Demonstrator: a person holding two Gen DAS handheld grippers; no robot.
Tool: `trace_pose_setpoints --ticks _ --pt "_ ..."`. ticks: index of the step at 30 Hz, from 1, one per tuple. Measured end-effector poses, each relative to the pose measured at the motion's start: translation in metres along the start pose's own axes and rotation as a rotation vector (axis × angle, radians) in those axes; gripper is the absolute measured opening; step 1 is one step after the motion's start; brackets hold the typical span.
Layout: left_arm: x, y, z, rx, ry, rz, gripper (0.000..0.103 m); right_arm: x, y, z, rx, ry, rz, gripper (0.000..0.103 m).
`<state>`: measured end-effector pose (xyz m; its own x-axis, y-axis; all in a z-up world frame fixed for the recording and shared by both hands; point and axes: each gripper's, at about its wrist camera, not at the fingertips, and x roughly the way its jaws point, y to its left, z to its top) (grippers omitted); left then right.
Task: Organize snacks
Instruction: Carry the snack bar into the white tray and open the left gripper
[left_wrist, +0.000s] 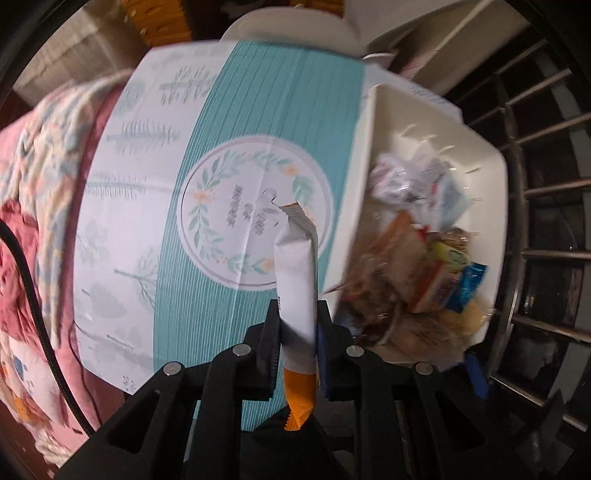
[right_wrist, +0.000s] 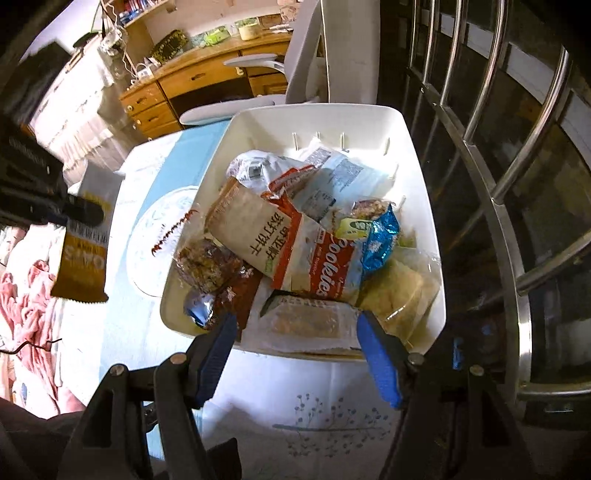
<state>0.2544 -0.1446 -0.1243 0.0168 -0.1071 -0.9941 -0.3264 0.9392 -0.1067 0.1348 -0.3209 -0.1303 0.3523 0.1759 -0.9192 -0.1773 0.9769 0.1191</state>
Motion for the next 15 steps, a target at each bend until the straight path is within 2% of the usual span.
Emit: trace_pose_setpoints --ticks 4,8,15 --pt "-0.021 -0.016 0.01 0.063 -0.041 -0.006 0.015 -0.004 -0.007 0.003 0.029 -0.017 0.027 0.068" --pt "-0.026 -0.054 0.021 0.132 -0.051 -0.044 0.015 -0.01 -0.016 0.005 0.066 -0.056 0.045 0.068" --pt "-0.015 -0.114 0.028 0.281 -0.095 -0.16 0.015 -0.016 -0.048 0.015 0.15 -0.134 0.075 0.068"
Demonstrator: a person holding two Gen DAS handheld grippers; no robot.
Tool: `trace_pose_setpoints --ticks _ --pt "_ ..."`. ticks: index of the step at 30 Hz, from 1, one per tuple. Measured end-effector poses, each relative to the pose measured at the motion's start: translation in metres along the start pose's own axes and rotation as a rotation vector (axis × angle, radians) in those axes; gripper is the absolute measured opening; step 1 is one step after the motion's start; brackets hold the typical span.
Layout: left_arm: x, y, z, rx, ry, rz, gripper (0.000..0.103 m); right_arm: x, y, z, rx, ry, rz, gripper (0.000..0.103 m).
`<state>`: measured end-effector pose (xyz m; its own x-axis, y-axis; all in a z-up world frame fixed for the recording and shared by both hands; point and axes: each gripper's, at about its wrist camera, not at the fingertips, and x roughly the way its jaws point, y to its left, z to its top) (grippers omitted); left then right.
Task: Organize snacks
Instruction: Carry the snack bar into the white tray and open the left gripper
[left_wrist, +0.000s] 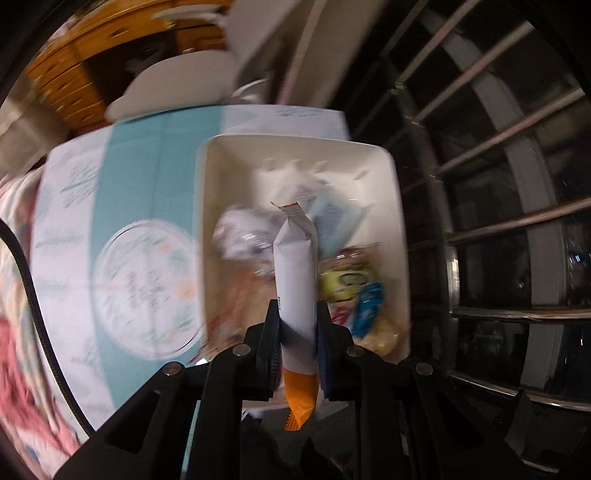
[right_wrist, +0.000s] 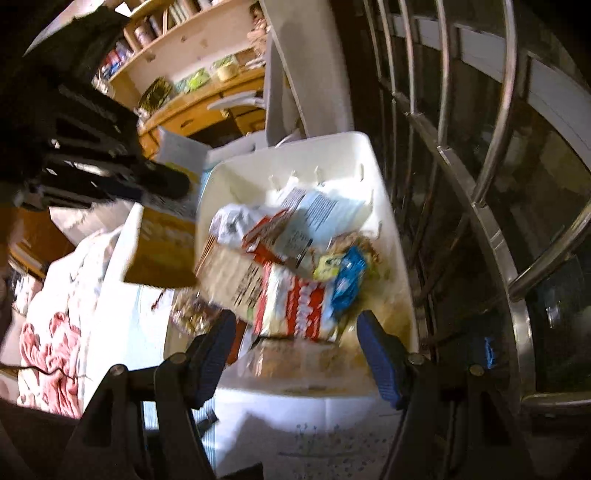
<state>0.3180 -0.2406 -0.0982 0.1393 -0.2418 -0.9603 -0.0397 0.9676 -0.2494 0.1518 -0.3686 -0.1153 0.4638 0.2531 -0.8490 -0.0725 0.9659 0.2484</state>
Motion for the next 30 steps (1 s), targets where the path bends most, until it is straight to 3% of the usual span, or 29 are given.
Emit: trace_pose_setpoints --ticks 4,10,12,15,18,20,22,30 --pt "0.022 -0.015 0.004 0.034 0.009 -0.062 0.015 0.0 -0.013 0.002 0.017 -0.041 0.012 0.078" --pt "0.052 -0.021 0.006 0.049 0.035 -0.126 0.016 0.006 -0.025 0.003 0.034 -0.034 0.0 0.079" --pt "0.053 -0.021 0.005 0.05 0.036 -0.129 0.024 0.005 -0.025 0.004 0.038 -0.032 0.009 0.082" --pt "0.039 -0.018 0.002 0.061 0.006 -0.117 0.036 0.004 -0.018 0.003 0.019 -0.028 0.031 0.085" --pt "0.021 -0.008 -0.003 0.063 -0.033 -0.095 0.06 0.003 -0.01 0.003 -0.002 -0.018 0.038 0.087" --pt "0.003 0.006 -0.011 0.054 -0.079 -0.063 0.061 0.001 -0.005 0.005 -0.008 -0.014 0.037 0.088" --pt "-0.009 0.02 -0.017 0.04 -0.102 -0.043 0.07 -0.005 0.004 0.01 -0.017 -0.027 0.04 0.089" --pt "-0.062 0.086 -0.07 -0.021 -0.209 -0.014 0.071 -0.029 0.054 0.008 -0.072 0.006 0.017 0.093"
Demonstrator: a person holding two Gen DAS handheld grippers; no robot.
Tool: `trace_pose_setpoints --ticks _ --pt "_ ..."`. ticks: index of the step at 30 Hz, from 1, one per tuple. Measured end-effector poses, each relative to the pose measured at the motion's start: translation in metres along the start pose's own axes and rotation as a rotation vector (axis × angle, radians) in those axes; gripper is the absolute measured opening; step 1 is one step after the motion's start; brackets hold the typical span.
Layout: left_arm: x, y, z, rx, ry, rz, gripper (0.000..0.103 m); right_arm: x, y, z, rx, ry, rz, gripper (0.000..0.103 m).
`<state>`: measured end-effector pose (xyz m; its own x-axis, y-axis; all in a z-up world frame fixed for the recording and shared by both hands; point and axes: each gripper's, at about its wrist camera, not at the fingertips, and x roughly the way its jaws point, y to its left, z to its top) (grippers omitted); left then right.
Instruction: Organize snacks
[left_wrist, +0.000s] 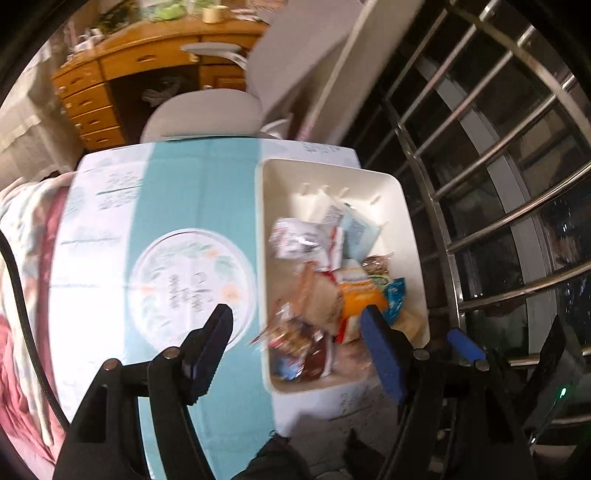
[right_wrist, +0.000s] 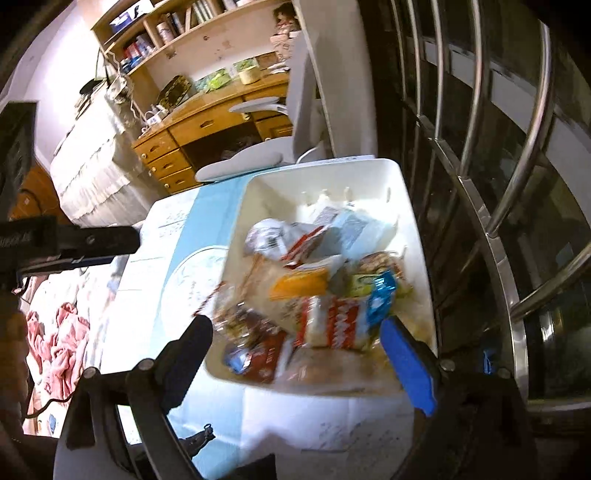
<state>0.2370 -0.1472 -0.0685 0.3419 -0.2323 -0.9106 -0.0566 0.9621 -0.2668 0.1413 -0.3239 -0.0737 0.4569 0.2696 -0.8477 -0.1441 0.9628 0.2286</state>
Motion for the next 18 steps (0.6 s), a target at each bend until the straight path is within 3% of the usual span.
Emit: trace_pose_setpoints --ticks 11,18 --pt "-0.082 0.097 -0.102 -0.056 -0.104 0.029 0.083 -0.038 0.102 -0.054 -0.044 0.007 0.026 0.093" --pt "-0.128 0.136 -0.16 -0.025 -0.198 0.031 0.095 -0.055 0.146 -0.097 -0.034 0.017 0.057 0.093"
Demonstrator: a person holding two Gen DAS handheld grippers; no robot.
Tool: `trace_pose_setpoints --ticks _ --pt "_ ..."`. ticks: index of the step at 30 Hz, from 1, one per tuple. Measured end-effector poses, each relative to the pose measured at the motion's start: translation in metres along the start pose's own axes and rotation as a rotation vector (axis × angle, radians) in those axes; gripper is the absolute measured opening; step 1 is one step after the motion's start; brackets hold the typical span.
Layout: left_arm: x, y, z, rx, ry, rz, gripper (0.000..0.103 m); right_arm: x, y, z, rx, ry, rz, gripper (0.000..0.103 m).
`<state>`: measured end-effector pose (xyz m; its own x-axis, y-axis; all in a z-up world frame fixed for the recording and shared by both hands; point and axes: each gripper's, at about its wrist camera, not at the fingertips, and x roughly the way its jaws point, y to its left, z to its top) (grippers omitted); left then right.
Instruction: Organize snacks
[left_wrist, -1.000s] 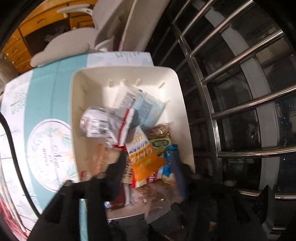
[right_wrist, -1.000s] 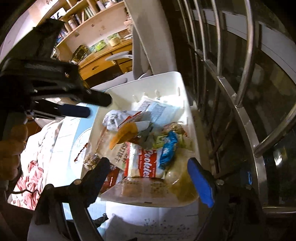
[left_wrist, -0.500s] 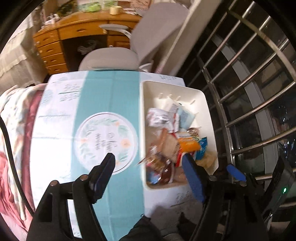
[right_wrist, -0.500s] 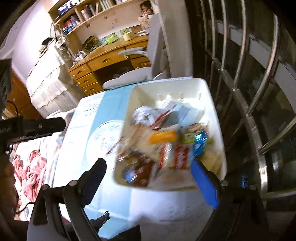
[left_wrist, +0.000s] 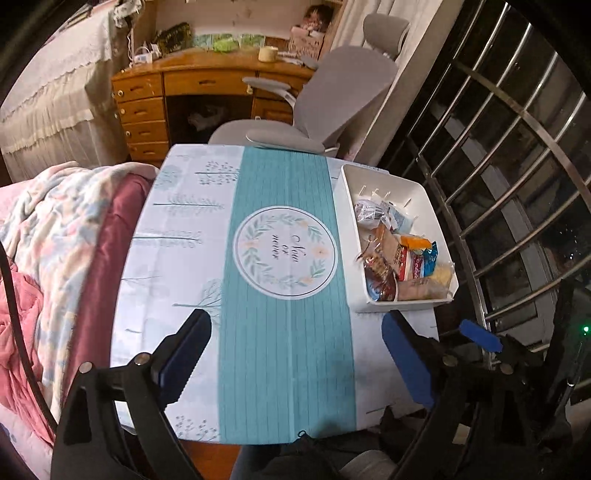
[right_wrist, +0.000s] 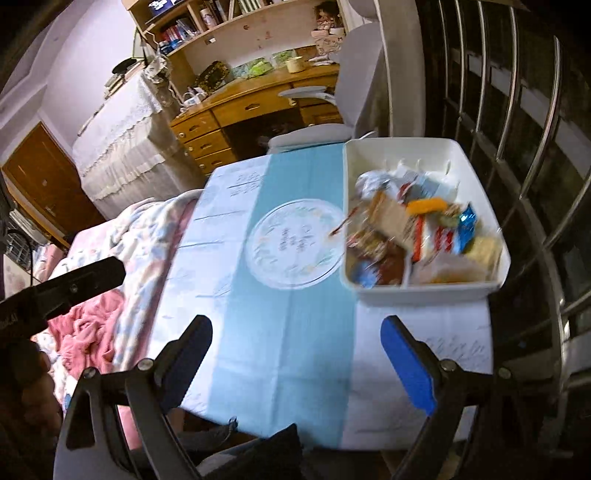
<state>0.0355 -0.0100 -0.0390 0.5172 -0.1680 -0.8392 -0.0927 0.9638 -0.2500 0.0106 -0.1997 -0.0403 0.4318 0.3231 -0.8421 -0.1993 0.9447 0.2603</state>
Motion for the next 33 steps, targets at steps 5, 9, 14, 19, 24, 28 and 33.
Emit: trace_pose_setpoints --ticks 5,9,14,19,24,28,33 --pt "-0.018 0.012 -0.022 0.006 0.001 0.002 0.1 -0.015 0.023 -0.02 0.033 0.047 -0.016 0.094" --pt "-0.027 0.015 -0.037 0.015 0.021 0.034 0.101 -0.033 0.039 -0.025 0.029 0.034 -0.059 0.1" --pt "-0.035 0.015 -0.051 0.01 0.043 0.097 0.102 -0.051 0.049 -0.036 0.054 -0.02 -0.105 0.102" --pt "-0.036 0.022 -0.06 -0.013 0.053 0.119 0.102 -0.051 0.054 -0.046 0.062 -0.031 -0.126 0.102" --pt "-0.039 0.012 -0.066 0.032 0.037 0.149 0.102 -0.059 0.057 -0.051 0.05 -0.065 -0.146 0.102" --pt "-0.044 0.006 -0.067 0.053 0.009 0.191 0.102 -0.061 0.058 -0.052 0.047 -0.076 -0.147 0.103" --pt "-0.051 -0.001 -0.065 0.065 -0.04 0.225 0.102 -0.066 0.057 -0.051 0.039 -0.087 -0.147 0.103"
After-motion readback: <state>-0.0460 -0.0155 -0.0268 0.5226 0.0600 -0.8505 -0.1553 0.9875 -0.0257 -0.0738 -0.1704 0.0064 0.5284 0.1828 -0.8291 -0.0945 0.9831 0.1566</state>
